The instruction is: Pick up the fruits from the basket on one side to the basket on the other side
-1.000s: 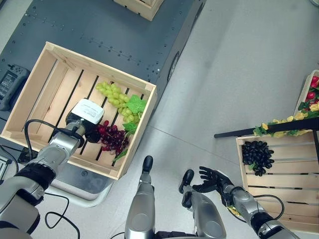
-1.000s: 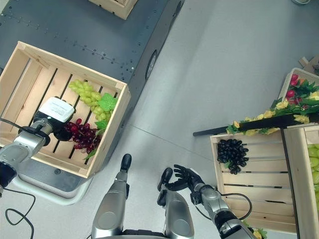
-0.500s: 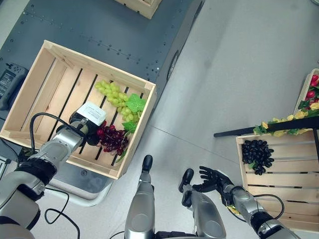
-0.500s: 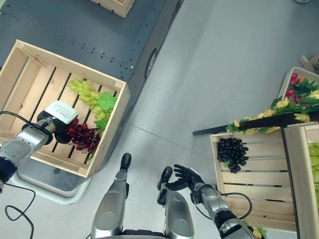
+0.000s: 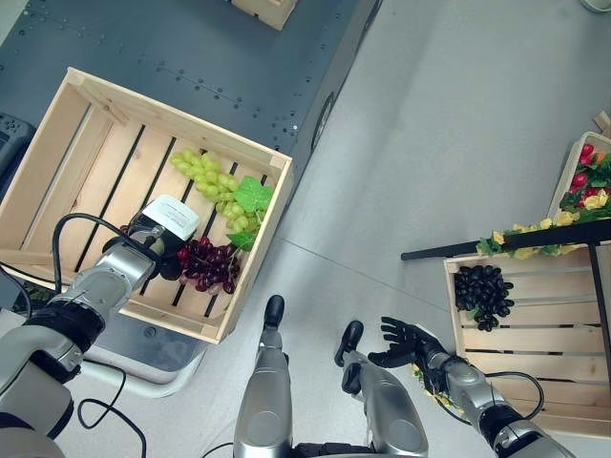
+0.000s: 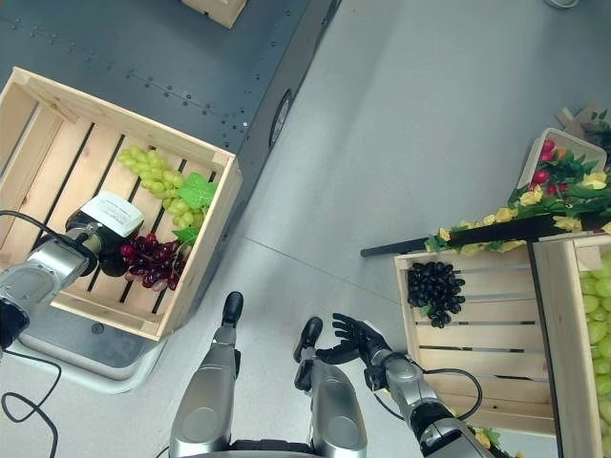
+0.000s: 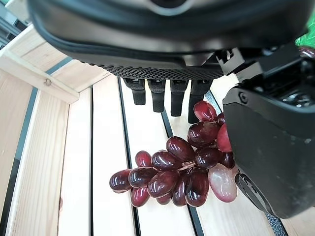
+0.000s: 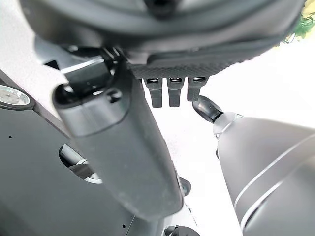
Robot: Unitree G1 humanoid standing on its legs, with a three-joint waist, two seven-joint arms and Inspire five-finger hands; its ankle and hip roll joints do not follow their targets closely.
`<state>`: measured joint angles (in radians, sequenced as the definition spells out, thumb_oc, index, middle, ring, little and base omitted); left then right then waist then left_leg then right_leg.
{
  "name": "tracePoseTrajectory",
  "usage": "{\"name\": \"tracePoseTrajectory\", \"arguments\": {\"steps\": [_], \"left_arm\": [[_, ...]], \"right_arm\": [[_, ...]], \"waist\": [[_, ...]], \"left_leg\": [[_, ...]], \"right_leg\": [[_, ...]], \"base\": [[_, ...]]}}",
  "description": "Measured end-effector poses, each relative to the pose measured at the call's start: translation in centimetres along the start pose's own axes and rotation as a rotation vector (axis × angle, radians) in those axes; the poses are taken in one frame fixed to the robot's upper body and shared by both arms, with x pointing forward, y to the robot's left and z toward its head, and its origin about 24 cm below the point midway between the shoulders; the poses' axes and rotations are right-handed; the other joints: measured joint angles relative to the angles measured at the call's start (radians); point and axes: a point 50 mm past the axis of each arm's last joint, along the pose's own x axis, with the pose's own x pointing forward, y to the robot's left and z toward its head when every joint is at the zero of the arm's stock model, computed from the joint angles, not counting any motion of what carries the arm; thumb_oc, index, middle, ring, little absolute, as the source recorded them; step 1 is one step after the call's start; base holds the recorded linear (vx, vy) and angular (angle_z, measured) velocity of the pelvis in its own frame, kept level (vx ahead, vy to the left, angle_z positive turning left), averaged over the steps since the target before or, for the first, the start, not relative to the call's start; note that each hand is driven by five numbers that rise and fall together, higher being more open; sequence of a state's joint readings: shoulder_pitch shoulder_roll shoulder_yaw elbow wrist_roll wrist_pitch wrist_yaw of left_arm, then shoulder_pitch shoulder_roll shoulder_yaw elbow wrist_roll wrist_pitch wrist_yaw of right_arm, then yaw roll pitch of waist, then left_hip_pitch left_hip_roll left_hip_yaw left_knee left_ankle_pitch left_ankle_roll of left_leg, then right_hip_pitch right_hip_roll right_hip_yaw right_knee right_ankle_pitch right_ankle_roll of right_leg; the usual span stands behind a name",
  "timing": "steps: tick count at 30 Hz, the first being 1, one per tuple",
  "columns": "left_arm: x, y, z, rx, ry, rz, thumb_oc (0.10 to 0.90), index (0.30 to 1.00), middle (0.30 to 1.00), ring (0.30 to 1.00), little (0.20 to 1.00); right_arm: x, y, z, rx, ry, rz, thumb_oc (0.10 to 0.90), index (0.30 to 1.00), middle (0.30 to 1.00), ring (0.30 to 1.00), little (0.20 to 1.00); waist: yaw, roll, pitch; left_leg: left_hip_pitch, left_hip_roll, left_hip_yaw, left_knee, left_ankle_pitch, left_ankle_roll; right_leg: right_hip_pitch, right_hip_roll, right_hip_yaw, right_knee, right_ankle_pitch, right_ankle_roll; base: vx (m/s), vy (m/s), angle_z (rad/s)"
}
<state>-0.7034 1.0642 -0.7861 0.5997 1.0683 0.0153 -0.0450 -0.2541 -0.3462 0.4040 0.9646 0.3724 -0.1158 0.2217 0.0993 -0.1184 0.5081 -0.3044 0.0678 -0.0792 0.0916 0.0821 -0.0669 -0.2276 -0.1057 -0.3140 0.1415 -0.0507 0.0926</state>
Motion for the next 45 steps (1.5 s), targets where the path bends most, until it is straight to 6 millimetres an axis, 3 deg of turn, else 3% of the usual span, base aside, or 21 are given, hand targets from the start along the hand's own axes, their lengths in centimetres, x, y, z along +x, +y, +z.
{"name": "tracePoseTrajectory", "arguments": {"steps": [16, 19, 20, 22, 27, 45], "left_arm": [[1.4, -2.0, 1.7, -0.093, 0.196, 0.125, 0.800, 0.900, 0.900, 0.900, 0.900], [1.3, -2.4, 1.7, -0.098, 0.208, 0.136, 0.518, 0.476, 0.476, 0.476, 0.476], [1.3, -2.6, 1.8, -0.112, 0.211, 0.136, 0.445, 0.368, 0.368, 0.368, 0.368], [1.3, -2.9, 2.1, -0.112, 0.209, 0.138, 0.400, 0.300, 0.300, 0.300, 0.300], [1.1, -3.7, 2.3, -0.142, 0.229, 0.137, 0.400, 0.300, 0.300, 0.300, 0.300], [-1.3, -7.3, 3.2, -0.244, 0.283, 0.268, 0.400, 0.300, 0.300, 0.300, 0.300]], "right_arm": [[0.6, 0.5, 1.3, -0.013, -0.026, 0.023, 0.800, 0.900, 0.900, 0.900, 0.900], [0.7, 0.5, 1.5, -0.016, -0.026, 0.024, 0.800, 0.900, 0.900, 0.900, 0.900], [0.8, 0.5, 1.6, -0.018, -0.027, 0.023, 0.800, 0.900, 0.900, 0.900, 0.900], [0.8, 0.5, 1.8, -0.019, -0.033, 0.024, 0.800, 0.900, 0.900, 0.900, 0.900], [1.1, 0.5, 2.5, -0.027, -0.049, 0.025, 0.800, 0.900, 0.900, 0.900, 0.900], [0.9, 0.6, 2.2, -0.014, -0.039, 0.025, 0.800, 0.900, 0.900, 0.900, 0.900]], "waist": [[0.000, -0.009, 0.000], [-0.002, -0.010, -0.001], [-0.001, -0.010, -0.001], [0.001, -0.010, -0.001], [0.000, -0.010, -0.001], [-0.002, -0.007, -0.003]], "left_leg": [[-0.001, 0.002, 0.000, 0.003, 0.000, 0.000], [0.001, 0.002, 0.002, 0.003, 0.000, 0.000], [0.002, 0.002, 0.003, 0.003, 0.000, 0.000], [0.007, 0.002, 0.003, 0.003, 0.000, 0.000], [0.010, 0.002, 0.011, 0.003, 0.000, 0.000], [0.046, -0.002, 0.033, -0.027, 0.008, 0.009]], "right_leg": [[0.000, 0.003, 0.001, 0.000, 0.001, 0.000], [0.000, 0.003, 0.003, -0.001, 0.002, 0.000], [0.001, 0.003, 0.004, -0.001, 0.003, 0.000], [0.005, 0.002, 0.005, -0.001, 0.003, 0.000], [0.006, 0.001, 0.012, -0.002, 0.003, 0.006], [0.019, -0.006, 0.031, -0.006, 0.009, 0.004]], "base": [[-0.01, -0.014, 0.00], [-0.01, 0.028, -0.01], [-0.01, 0.036, -0.02], [-0.01, 0.047, -0.01], [0.00, 0.054, -0.03], [0.01, 0.015, -0.02]]}}
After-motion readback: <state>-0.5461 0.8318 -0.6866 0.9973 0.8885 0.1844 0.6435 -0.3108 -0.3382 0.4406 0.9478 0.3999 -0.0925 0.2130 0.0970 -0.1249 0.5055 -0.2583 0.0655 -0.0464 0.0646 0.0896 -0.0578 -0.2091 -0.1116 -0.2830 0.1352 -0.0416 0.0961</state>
